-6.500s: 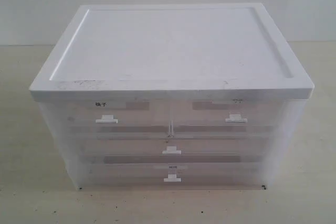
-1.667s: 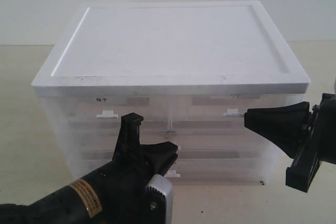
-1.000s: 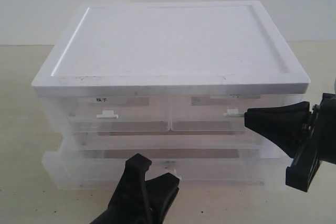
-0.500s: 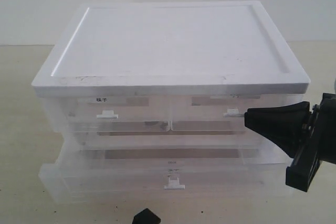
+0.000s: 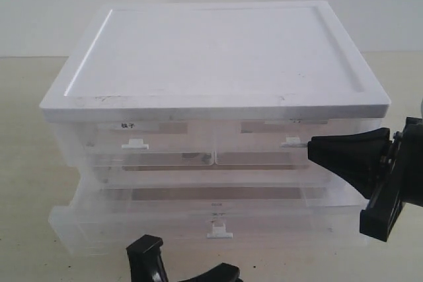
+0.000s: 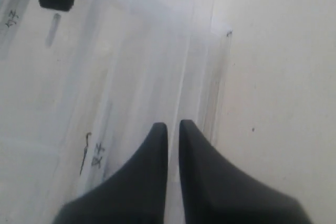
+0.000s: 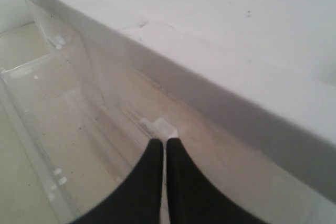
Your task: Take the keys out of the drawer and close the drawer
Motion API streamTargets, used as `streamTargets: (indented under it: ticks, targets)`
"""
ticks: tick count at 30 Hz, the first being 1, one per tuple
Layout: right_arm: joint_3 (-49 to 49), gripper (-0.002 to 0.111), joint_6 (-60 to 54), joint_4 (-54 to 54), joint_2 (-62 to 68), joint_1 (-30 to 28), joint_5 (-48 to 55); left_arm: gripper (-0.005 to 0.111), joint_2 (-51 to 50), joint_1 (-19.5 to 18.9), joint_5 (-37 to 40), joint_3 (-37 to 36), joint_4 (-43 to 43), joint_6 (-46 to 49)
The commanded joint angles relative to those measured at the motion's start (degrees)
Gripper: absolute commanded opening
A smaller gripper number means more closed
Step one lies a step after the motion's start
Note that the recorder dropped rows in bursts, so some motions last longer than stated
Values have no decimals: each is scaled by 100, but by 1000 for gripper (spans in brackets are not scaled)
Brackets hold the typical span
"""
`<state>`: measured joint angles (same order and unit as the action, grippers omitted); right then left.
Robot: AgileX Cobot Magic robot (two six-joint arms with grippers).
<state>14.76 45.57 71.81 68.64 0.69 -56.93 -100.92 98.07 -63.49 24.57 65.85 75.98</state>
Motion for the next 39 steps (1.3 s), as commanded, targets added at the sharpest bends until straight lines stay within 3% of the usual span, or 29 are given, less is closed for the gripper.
streamTargets:
  ticks: [1,4,7,10,12,16,18,23,29,35,39]
  targets:
    - [-5,0,1,-33,-4,-14,-26,5,909,-320,1243,181,-479,-233]
    - [-5,0,13,-33,-4,-14,-26,5,1572,-777,2438,225,-751,-233]
    - [-5,0,37,1,-4,-14,-26,5,2629,-1680,4211,370,-877,-147]
    - [-5,0,54,1,-4,-14,-26,6,3153,-2318,4829,529,-877,238]
    - [-5,0,54,53,-4,-14,-26,21,3149,-2636,5088,589,-886,647]
    - [-5,0,82,52,-4,-14,-26,64,2842,-2878,5298,601,-889,1181]
    - [-5,0,82,52,-4,-14,-26,72,2471,-2893,4919,601,-889,1278]
    - [-5,0,82,64,-4,-14,-58,65,1731,-2893,4174,601,-783,1173]
    - [-5,0,82,64,-4,-14,-69,59,1662,-2893,4032,601,-783,924]
    - [-5,0,82,89,-4,-14,-69,36,1653,-2893,4298,601,-783,864]
    - [-5,0,96,88,-4,-14,-69,11,1653,-2893,4298,601,-783,864]
